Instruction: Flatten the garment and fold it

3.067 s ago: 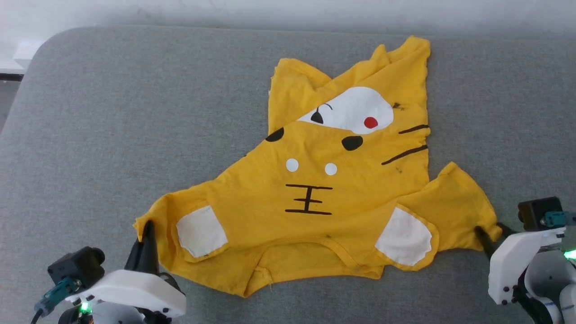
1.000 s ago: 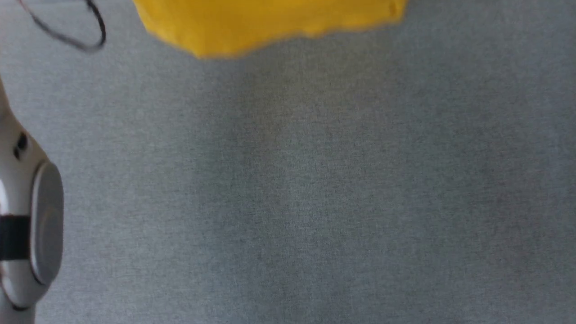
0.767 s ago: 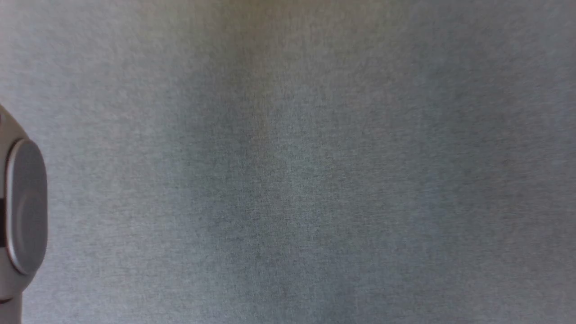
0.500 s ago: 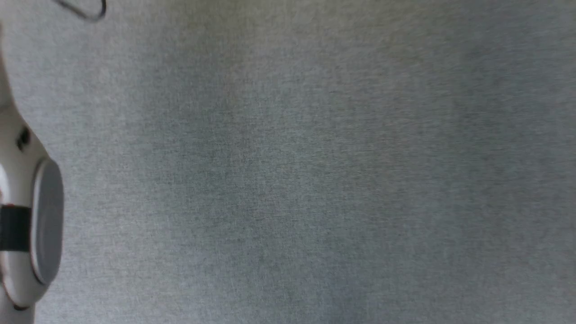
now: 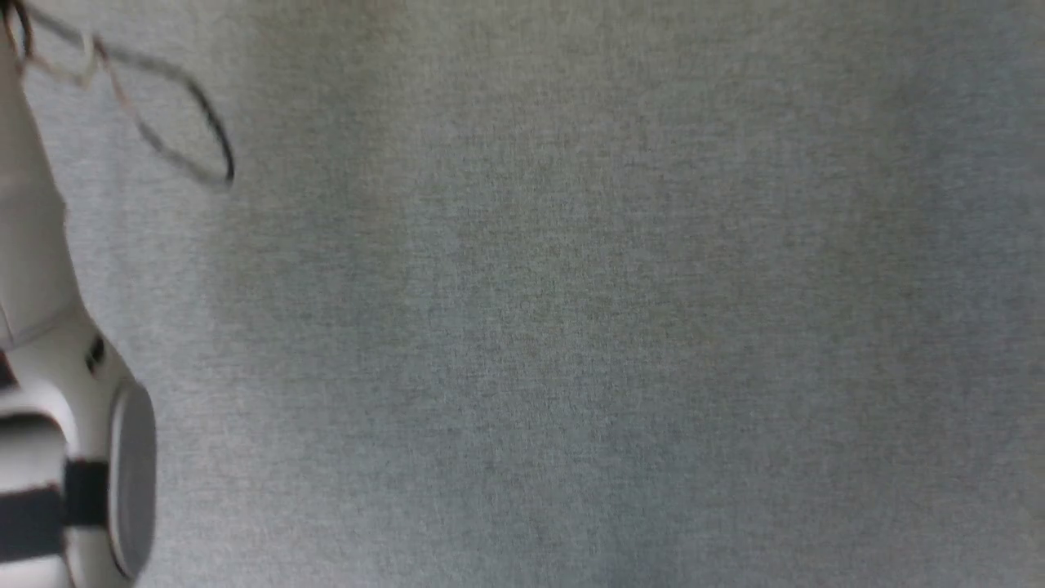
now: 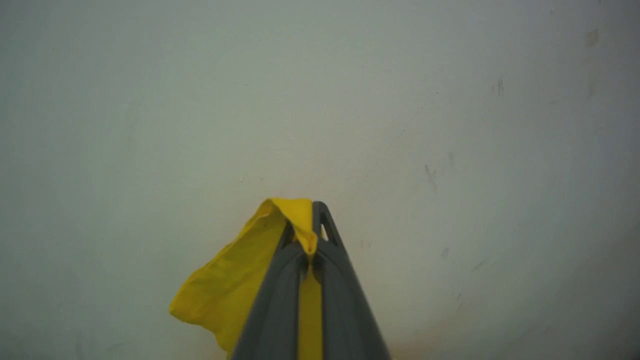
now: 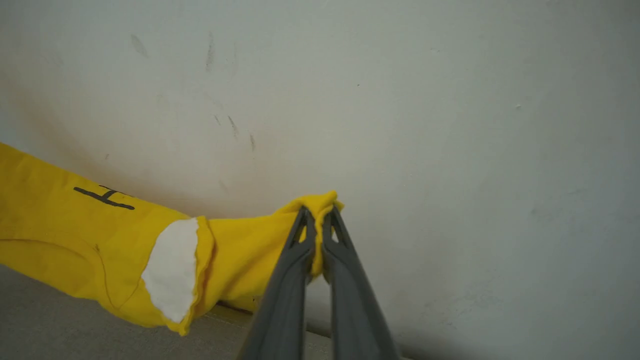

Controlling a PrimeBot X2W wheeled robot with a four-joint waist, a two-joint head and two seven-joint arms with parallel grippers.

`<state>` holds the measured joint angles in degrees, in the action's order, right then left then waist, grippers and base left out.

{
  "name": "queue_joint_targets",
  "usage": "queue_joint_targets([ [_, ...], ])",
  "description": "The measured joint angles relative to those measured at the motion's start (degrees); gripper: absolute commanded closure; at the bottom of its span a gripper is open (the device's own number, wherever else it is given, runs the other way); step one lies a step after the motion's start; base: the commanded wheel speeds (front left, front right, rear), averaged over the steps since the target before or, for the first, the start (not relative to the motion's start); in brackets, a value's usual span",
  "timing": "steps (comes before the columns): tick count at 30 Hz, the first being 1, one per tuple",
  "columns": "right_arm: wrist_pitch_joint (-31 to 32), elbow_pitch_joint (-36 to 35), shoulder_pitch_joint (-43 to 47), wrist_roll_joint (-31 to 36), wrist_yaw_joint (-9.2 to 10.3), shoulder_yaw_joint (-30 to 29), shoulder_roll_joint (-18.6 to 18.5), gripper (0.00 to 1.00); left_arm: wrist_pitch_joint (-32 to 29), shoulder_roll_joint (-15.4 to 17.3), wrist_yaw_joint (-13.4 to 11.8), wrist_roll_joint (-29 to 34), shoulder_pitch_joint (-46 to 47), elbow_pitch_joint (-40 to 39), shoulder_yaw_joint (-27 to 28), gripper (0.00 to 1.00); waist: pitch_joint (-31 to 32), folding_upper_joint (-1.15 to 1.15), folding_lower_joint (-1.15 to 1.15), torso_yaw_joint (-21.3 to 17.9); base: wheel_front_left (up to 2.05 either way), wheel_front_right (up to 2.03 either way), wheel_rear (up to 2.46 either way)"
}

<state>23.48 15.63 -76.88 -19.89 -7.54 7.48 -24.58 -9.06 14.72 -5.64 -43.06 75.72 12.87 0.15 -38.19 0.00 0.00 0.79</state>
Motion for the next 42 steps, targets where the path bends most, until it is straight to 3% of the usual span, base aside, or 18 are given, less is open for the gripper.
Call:
queue_joint_targets([
  [4,2.66,-8.20,9.76,-2.92,0.00,-3.70,-1.77,1.00,-4.15,0.24,-1.10,-2.82,-8.95,-8.86,1.32,1.00,3.34,0.00,-0.01,-0.12,0.00,0.00,0.00],
  [8,6.13,-16.26,21.32,-4.60,0.00,-8.79,-1.30,1.00,-7.35,0.21,-3.26,-5.31,-21.29,-18.27,3.41,1.00,7.12,0.00,-0.01,-0.24,0.00,0.00,0.00],
  [12,9.33,-23.73,33.16,-5.04,0.00,-13.97,0.96,1.00,-9.27,0.87,-5.10,-6.11,-35.13,-27.13,5.52,1.00,11.11,0.00,-0.02,-0.43,0.00,0.00,0.00],
  [20,12.37,-34.56,54.81,-5.39,0.00,-23.23,8.66,1.00,-12.17,0.73,-5.53,-6.89,-62.58,-36.68,6.87,1.00,18.66,0.00,-0.02,-0.55,0.00,0.00,0.00],
  [25,12.77,-37.21,65.67,-5.39,0.00,-26.85,13.32,1.00,-14.57,-0.34,-4.48,-8.56,-77.99,-37.62,5.84,1.00,22.59,0.00,-0.02,-0.66,0.00,0.00,0.00],
  [33,11.10,-37.68,79.70,-5.30,0.00,-31.55,19.74,1.00,-15.25,-1.99,-1.94,-11.34,-91.43,-37.19,4.87,1.00,27.37,0.00,-0.01,-0.64,0.00,0.00,0.00],
  [42,6.06,-32.70,92.08,-7.37,0.00,-33.11,21.50,1.00,-15.63,-3.18,-2.03,-11.69,-103.94,-34.96,4.45,1.00,30.07,0.00,0.00,-0.70,0.00,0.00,0.00],
])
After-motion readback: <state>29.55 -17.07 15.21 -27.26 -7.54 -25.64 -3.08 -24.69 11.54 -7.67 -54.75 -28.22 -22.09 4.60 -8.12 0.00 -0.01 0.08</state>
